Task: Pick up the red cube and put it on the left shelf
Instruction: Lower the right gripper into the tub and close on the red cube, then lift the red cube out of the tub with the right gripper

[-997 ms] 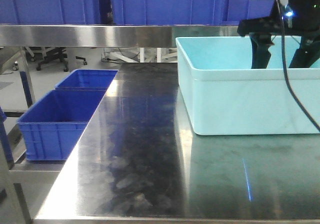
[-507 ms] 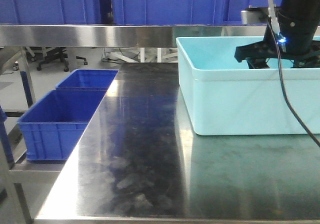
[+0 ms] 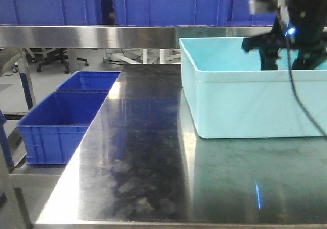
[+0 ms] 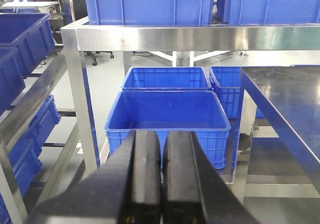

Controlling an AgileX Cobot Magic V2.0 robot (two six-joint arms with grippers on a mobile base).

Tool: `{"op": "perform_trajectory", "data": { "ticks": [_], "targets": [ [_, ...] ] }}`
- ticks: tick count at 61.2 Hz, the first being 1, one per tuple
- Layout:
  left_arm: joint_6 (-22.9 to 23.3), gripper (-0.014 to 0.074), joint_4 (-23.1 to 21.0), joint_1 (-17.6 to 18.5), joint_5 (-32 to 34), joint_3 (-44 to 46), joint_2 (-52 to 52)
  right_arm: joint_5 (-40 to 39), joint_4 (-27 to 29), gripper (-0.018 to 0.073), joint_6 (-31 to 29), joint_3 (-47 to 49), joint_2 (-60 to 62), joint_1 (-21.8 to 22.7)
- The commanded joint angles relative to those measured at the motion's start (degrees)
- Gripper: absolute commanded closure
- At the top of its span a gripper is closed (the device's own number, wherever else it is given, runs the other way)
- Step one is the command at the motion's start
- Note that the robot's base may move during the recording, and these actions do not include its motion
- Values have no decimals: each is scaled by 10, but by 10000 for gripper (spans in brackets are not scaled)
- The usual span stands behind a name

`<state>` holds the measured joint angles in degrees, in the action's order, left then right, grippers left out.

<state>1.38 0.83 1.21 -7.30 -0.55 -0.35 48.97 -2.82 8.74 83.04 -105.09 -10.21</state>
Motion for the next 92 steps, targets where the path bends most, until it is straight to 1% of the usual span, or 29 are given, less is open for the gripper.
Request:
{"op": "perform_trajectory", "data": {
  "ticks": [1, 10, 20, 28, 45, 53, 61, 71, 92],
  "targets": [
    [0, 495, -3, 1, 51, -13, -8, -14, -5, 430, 0, 17, 89, 3],
    [0, 495, -3, 1, 51, -13, -8, -18, -5, 430, 0, 7, 181, 3],
    [0, 495, -3, 1, 51, -13, -8, -38, -5, 430, -15, -55, 305, 3],
    [0, 495, -3, 1, 51, -13, -8, -60, -5, 430, -30, -141, 415, 3],
    [0, 495, -3, 1, 51, -13, -8, -145, -5, 430, -30, -332, 668, 3],
    [0, 495, -3, 1, 51, -13, -8, -167, -5, 430, -30, -416, 782, 3],
    [0, 495, -3, 1, 51, -13, -8, -172, -5, 430, -30, -478, 874, 3],
    [0, 495, -3, 1, 51, -13, -8, -172, -5, 430, -30, -515, 918, 3],
    [0, 495, -3, 1, 51, -13, -8, -168, -5, 430, -30, -515, 918, 3]
  ]
}}
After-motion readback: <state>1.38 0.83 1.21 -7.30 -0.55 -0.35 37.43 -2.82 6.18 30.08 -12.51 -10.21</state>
